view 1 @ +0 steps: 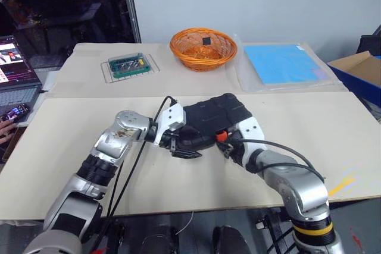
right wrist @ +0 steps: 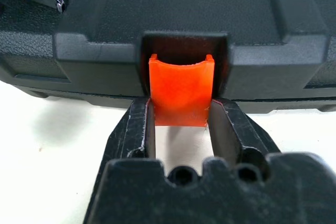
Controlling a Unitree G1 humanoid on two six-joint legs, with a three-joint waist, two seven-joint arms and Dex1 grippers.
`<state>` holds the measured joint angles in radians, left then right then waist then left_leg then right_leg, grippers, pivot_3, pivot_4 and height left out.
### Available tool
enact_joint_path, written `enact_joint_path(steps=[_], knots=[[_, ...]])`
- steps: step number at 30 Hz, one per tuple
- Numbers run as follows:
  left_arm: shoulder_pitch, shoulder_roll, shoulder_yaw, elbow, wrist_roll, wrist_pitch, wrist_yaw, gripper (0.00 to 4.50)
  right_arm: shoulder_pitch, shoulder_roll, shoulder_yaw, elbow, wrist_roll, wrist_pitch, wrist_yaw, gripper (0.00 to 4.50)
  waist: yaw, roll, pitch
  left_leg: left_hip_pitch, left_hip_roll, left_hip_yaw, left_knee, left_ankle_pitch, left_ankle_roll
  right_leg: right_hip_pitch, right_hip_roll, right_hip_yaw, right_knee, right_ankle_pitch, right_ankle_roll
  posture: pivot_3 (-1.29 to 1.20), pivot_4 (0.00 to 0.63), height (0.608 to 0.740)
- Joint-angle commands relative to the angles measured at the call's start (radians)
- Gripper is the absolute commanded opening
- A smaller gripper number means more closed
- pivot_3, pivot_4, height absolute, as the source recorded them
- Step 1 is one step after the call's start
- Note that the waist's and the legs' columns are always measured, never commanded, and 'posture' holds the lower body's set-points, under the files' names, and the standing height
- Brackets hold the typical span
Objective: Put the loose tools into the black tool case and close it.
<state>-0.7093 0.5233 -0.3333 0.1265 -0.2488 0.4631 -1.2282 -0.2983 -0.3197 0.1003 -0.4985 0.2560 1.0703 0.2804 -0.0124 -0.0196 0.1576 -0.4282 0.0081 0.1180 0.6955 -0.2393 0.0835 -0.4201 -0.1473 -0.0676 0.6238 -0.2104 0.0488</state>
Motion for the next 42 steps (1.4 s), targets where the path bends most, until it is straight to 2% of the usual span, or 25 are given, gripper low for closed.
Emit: enact_joint_path(steps=[1,8,11,13,17,25,32,38,42], knots=[[0.045,-0.004,-0.056,0.036,0.042,0.053,0.005,4.50,-0.003,-0.010,-0.018,-0.057,0.018,-0.026,0.018,2.74,0.001,0.001,0.000,0.000,0.000,0.000,0.000,-0.002,-0.004,0.000,0.000,0.000,0.000,0.000,0.000,0.00,0.150,0.740],[0.054,-0.002,-0.047,0.030,0.042,0.062,0.014,4.50,0.078,-0.075,-0.123,-0.209,0.078,0.090,0.044,2.74,0.010,0.001,0.000,-0.001,0.001,0.000,0.000,-0.002,-0.004,-0.001,0.000,0.000,-0.001,0.001,-0.001,0.00,0.150,0.740],[0.055,-0.002,-0.048,0.032,0.045,0.058,0.015,4.50,0.076,-0.037,-0.174,-0.210,0.117,0.111,0.048,2.07,0.011,0.001,0.000,-0.001,0.001,0.000,0.000,-0.003,-0.004,-0.001,0.000,0.000,-0.001,0.001,0.000,0.00,0.150,0.740],[0.054,-0.003,-0.048,0.032,0.046,0.058,0.017,4.50,0.056,0.001,-0.212,-0.199,0.139,0.115,0.034,1.39,0.012,0.001,-0.001,-0.001,0.001,0.000,-0.001,-0.003,-0.004,-0.001,0.000,0.000,-0.001,0.001,0.000,0.00,0.150,0.740],[0.048,-0.005,-0.048,0.043,0.048,0.054,0.017,4.50,0.016,0.026,-0.193,-0.142,0.138,0.096,0.020,0.06,0.012,0.002,-0.001,-0.001,0.002,0.000,-0.001,-0.003,-0.004,-0.001,0.000,0.000,-0.002,0.001,0.000,0.00,0.150,0.740],[0.045,-0.016,-0.051,0.043,0.052,0.057,0.024,4.50,-0.074,0.035,-0.049,0.099,0.050,-0.050,0.022,0.06,-0.005,0.002,-0.002,0.001,0.002,0.000,-0.001,-0.002,-0.005,0.001,0.001,0.000,-0.003,0.000,-0.003,0.00,0.150,0.740],[0.042,-0.025,-0.051,0.060,0.058,0.053,0.028,4.50,-0.070,0.039,-0.038,0.086,0.052,-0.057,0.030,0.06,-0.003,0.003,-0.002,0.004,0.007,0.000,-0.003,-0.001,-0.009,0.001,0.000,-0.002,-0.011,0.008,-0.001,0.00,0.150,0.740],[0.043,-0.032,-0.051,0.065,0.061,0.054,0.035,4.50,-0.094,0.064,-0.029,0.152,0.030,-0.116,0.020,0.06,-0.002,0.003,-0.003,0.004,0.007,0.001,-0.003,-0.001,-0.009,0.000,0.000,-0.001,-0.012,0.009,-0.001,0.00,0.150,0.740],[0.042,-0.036,-0.047,0.075,0.064,0.060,0.045,4.50,-0.040,0.021,-0.068,0.028,0.077,-0.084,0.064,0.06,0.004,0.006,-0.001,0.002,0.007,0.001,-0.003,-0.001,-0.009,-0.002,0.000,-0.001,-0.013,0.009,-0.001,0.00,0.150,0.740]])
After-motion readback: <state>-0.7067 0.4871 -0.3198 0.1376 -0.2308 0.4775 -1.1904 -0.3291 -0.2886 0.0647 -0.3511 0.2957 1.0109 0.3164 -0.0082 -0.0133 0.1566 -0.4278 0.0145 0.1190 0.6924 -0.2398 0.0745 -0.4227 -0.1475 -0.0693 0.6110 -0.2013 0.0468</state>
